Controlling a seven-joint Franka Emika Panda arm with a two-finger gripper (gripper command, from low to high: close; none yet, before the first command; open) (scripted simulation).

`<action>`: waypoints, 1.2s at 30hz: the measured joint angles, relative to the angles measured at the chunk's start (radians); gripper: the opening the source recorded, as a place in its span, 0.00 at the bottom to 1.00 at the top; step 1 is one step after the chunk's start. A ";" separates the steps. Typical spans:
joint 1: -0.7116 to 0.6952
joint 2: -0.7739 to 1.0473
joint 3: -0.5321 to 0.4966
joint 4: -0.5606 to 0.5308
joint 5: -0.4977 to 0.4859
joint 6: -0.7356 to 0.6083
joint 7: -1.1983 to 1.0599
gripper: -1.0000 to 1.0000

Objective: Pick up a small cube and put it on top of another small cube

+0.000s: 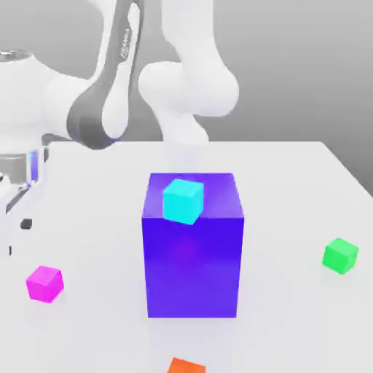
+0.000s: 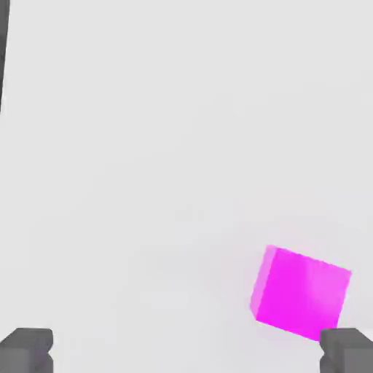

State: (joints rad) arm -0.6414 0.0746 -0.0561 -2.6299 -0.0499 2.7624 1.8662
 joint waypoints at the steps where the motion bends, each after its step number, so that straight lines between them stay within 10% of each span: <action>1: -0.011 0.031 -0.001 -0.013 0.033 0.018 0.015 0.50; 7: -0.046 0.243 0.026 0.007 0.103 0.179 0.012 0.50; 8: -0.049 0.273 0.030 0.012 0.104 0.203 0.010 0.00; 23: -0.028 0.074 0.046 0.015 0.069 0.049 -0.006 0.00; 36: 0.427 -0.050 0.436 0.103 0.186 -0.011 -0.447 0.00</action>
State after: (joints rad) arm -0.2149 0.0242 0.3803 -2.5271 0.1360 2.7513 1.4194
